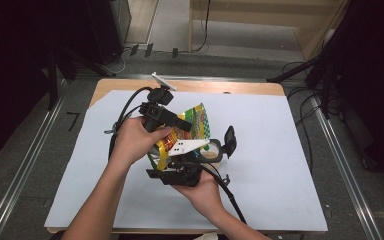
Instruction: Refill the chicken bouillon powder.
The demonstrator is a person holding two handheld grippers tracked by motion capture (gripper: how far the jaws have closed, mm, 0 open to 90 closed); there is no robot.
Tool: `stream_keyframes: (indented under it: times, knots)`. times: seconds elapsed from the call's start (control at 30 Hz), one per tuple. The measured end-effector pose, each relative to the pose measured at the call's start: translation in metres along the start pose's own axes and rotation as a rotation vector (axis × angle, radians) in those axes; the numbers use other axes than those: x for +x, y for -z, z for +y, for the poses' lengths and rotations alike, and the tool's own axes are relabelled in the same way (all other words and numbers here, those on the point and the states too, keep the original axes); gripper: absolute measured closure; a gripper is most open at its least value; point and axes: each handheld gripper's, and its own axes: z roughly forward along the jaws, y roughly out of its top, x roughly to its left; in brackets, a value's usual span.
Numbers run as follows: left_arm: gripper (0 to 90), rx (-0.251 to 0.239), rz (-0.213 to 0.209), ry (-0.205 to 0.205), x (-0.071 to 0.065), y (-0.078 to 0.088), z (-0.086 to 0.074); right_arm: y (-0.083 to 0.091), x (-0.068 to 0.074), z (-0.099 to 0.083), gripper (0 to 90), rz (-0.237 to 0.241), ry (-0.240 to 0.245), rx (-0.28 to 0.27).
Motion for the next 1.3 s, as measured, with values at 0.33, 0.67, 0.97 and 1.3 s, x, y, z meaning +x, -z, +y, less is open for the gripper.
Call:
stream_keyframes:
  times: [0.33, 0.67, 0.97, 1.3]
  knots:
    - [75.7, -0.008, 0.004, -0.004, -0.0002, 0.0036, -0.0056, -0.002, 0.0047, -0.001, 68.9, 0.007, 0.008, -0.006]
    - [75.7, -0.009, -0.006, 0.006, 0.0006, 0.0043, -0.0077, -0.0021, 0.007, -0.0021, 68.8, 0.013, 0.012, -0.002]
    - [75.6, -0.012, -0.008, 0.008, 0.0013, 0.0038, -0.0078, -0.0025, 0.0069, -0.0021, 68.8, 0.011, 0.009, -0.003]
    - [75.6, -0.001, -0.002, 0.005, 0.001, 0.0012, -0.0078, -0.0031, 0.0065, -0.0042, 68.8, 0.02, -0.008, -0.008]
